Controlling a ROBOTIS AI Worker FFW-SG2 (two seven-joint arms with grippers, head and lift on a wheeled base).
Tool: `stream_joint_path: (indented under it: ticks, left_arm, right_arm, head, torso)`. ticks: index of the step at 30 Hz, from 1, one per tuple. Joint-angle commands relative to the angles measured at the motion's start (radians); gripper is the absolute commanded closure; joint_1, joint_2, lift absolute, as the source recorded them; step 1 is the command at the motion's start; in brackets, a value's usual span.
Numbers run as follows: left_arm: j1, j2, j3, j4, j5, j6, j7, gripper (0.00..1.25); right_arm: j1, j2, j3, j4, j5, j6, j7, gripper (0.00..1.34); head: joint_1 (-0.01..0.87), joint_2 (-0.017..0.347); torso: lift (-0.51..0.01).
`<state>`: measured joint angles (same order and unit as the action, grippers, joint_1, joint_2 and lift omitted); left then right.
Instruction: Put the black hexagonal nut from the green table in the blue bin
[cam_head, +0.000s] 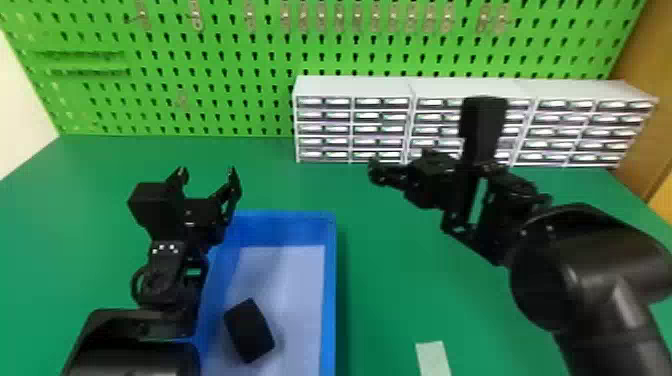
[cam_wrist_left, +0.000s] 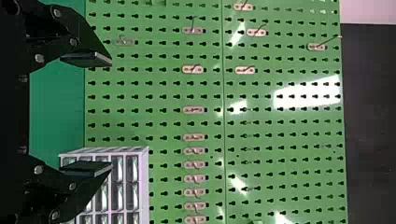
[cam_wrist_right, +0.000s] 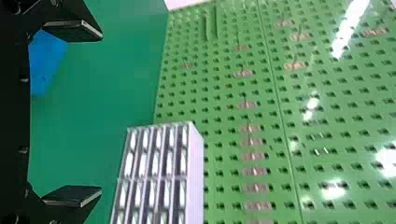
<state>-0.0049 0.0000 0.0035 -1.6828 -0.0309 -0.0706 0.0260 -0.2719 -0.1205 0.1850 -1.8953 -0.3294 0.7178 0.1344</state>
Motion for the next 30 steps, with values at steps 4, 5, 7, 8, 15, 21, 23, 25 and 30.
stream_joint_path:
  ticks: [4,5,7,8,15,21,23,25,30]
  left_arm:
    - [0.003,-0.003,-0.003,0.000,0.002,0.000,0.000,0.46]
    - [0.003,-0.003,-0.005,0.000,0.002,0.000,0.000,0.46]
    - [0.003,-0.003,-0.005,0.000,0.002,0.000,0.000,0.46]
    - [0.003,-0.003,-0.005,0.000,0.002,0.000,0.000,0.46]
    - [0.005,-0.003,-0.008,0.000,0.003,0.000,0.000,0.46]
    - [0.008,-0.003,-0.010,0.000,0.005,0.000,0.002,0.46]
    - [0.013,-0.003,-0.008,0.000,0.005,0.000,0.005,0.46]
    - [0.017,-0.003,-0.007,0.000,0.005,0.000,0.006,0.46]
    - [0.025,-0.003,-0.013,0.000,0.006,0.000,0.008,0.46]
  right_arm:
    - [0.048,0.028,-0.108,-0.042,0.046,-0.028,-0.019,0.14]
    - [0.057,0.032,-0.119,-0.048,0.050,-0.031,-0.024,0.14]
    - [0.068,0.036,-0.137,-0.056,0.062,-0.038,-0.027,0.14]
    - [0.074,0.038,-0.145,-0.060,0.070,-0.046,-0.030,0.14]
    - [0.128,0.058,-0.190,-0.079,0.095,-0.123,-0.079,0.14]
    - [0.180,0.055,-0.200,-0.082,0.098,-0.189,-0.114,0.14]
    - [0.204,0.055,-0.199,-0.082,0.102,-0.230,-0.130,0.14]
    - [0.221,0.055,-0.196,-0.082,0.104,-0.253,-0.145,0.14]
    - [0.261,0.053,-0.190,-0.082,0.116,-0.282,-0.159,0.14]
  head:
    - [0.657,0.057]
    - [0.657,0.057]
    - [0.657,0.057]
    - [0.657,0.057]
    - [0.657,0.057]
    - [0.657,0.057]
    - [0.657,0.057]
    - [0.657,0.057]
    - [0.657,0.057]
  torso:
    - [-0.095]
    - [-0.095]
    - [-0.095]
    - [-0.095]
    - [-0.095]
    - [-0.095]
    - [-0.095]
    - [-0.095]
    - [-0.095]
